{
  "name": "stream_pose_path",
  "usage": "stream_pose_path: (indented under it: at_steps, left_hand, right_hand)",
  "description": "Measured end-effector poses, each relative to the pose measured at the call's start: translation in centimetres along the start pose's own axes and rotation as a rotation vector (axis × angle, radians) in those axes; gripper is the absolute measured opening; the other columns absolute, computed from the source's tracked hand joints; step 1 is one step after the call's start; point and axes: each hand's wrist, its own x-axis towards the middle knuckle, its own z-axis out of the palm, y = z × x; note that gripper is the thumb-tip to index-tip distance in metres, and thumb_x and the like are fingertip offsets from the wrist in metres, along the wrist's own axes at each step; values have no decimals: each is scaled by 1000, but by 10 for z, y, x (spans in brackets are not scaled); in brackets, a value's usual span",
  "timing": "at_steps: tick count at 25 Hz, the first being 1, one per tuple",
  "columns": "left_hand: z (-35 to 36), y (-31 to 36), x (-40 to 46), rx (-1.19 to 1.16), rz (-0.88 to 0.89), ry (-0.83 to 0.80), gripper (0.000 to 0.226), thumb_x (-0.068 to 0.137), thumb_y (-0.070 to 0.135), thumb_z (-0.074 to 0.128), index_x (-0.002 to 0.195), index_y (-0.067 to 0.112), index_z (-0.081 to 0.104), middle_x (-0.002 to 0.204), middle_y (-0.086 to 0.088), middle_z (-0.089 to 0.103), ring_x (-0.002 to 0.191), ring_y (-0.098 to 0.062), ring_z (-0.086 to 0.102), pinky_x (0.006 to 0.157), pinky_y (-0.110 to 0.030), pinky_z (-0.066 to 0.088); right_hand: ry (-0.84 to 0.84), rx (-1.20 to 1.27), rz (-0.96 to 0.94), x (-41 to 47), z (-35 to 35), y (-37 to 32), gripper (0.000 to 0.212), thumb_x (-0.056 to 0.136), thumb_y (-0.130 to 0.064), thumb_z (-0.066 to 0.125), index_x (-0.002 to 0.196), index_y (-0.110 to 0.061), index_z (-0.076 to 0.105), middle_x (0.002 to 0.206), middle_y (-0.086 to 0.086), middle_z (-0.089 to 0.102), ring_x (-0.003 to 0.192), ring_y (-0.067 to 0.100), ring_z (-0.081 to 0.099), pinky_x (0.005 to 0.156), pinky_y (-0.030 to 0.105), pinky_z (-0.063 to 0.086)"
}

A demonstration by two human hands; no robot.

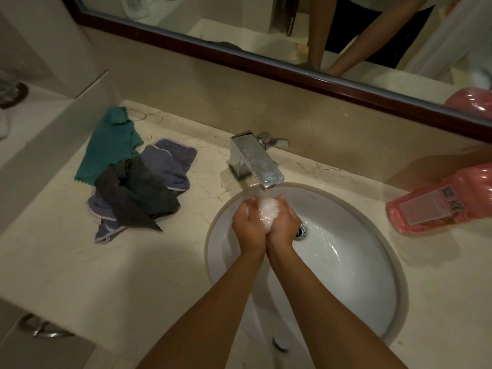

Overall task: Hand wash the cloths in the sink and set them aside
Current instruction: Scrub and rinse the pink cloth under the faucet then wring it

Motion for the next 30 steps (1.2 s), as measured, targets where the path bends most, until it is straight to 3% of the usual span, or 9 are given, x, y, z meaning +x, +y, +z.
stream_pose_path:
  at_steps: [6, 8, 11, 14, 17, 20, 25, 28, 30]
  left_hand:
    - [-15, -2, -8, 33, -130, -33, 23, 104, 33, 51, 91, 24, 68, 91, 0, 69, 88, -18, 66, 72, -29, 56]
    - [-19, -1, -8, 40, -118, -42, 24, 103, 35, 51, 96, 20, 69, 94, -3, 69, 90, -17, 65, 74, -27, 54]
    - [-21, 7, -7, 1, -81, -44, 24, 104, 31, 52, 88, 26, 69, 85, 3, 67, 83, -15, 63, 72, -23, 51]
    - [-19, 20, -6, -26, -101, -27, 27, 105, 33, 50, 84, 31, 68, 85, 10, 68, 83, -7, 63, 69, -15, 49]
    - [-17, 27, -5, -44, -146, -31, 30, 105, 38, 47, 84, 32, 67, 89, 10, 69, 87, -5, 65, 70, -19, 49]
    - [-16, 34, -2, -24, -132, -18, 31, 105, 40, 47, 80, 32, 64, 84, 12, 67, 83, -1, 62, 70, -19, 47]
    - [-17, 42, -3, 5, -109, -34, 30, 105, 41, 45, 83, 31, 63, 88, 10, 66, 87, -3, 61, 79, -25, 49]
    - [-20, 46, -15, -16, -177, -41, 22, 105, 43, 45, 98, 30, 61, 94, 18, 60, 97, -7, 58, 88, -26, 44]
    - [-21, 51, -29, -39, -206, -65, 29, 105, 46, 43, 110, 27, 64, 102, 11, 62, 106, -15, 58, 89, -27, 46]
  right_hand:
    - [-112, -360, -42, -13, -26, -10, 36, 104, -37, 48, 83, -24, 75, 79, -5, 76, 78, 14, 72, 68, 31, 59]
    - [-140, -436, -134, -12, -31, -26, 39, 106, -34, 39, 93, -26, 75, 99, -3, 76, 95, 13, 69, 77, 25, 54]
    - [-162, -398, -317, 1, -15, -65, 34, 107, -29, 38, 118, -22, 70, 127, -4, 67, 121, 12, 58, 102, 30, 45]
    - [-315, -424, -323, 7, 20, -96, 43, 109, -38, 31, 141, -19, 55, 142, -6, 54, 125, 7, 51, 106, 30, 40]
    - [-372, -397, -294, 6, 40, -106, 48, 110, -39, 25, 143, -18, 52, 143, -1, 54, 126, 13, 51, 108, 35, 42]
    - [-349, -381, -335, 3, 41, -104, 45, 111, -36, 21, 126, -26, 63, 129, -5, 61, 122, 13, 55, 107, 40, 43]
    - [-371, -351, -323, -13, 33, -93, 50, 110, -41, 17, 117, -37, 66, 130, -13, 65, 122, 3, 56, 94, 29, 43]
    - [-390, -417, -278, -17, 11, -93, 49, 110, -42, 18, 130, -30, 61, 125, -13, 68, 125, 5, 55, 102, 31, 40]
    - [-360, -475, -202, -30, -15, -90, 45, 110, -40, 24, 127, -27, 64, 110, -14, 73, 113, 8, 62, 91, 25, 45]
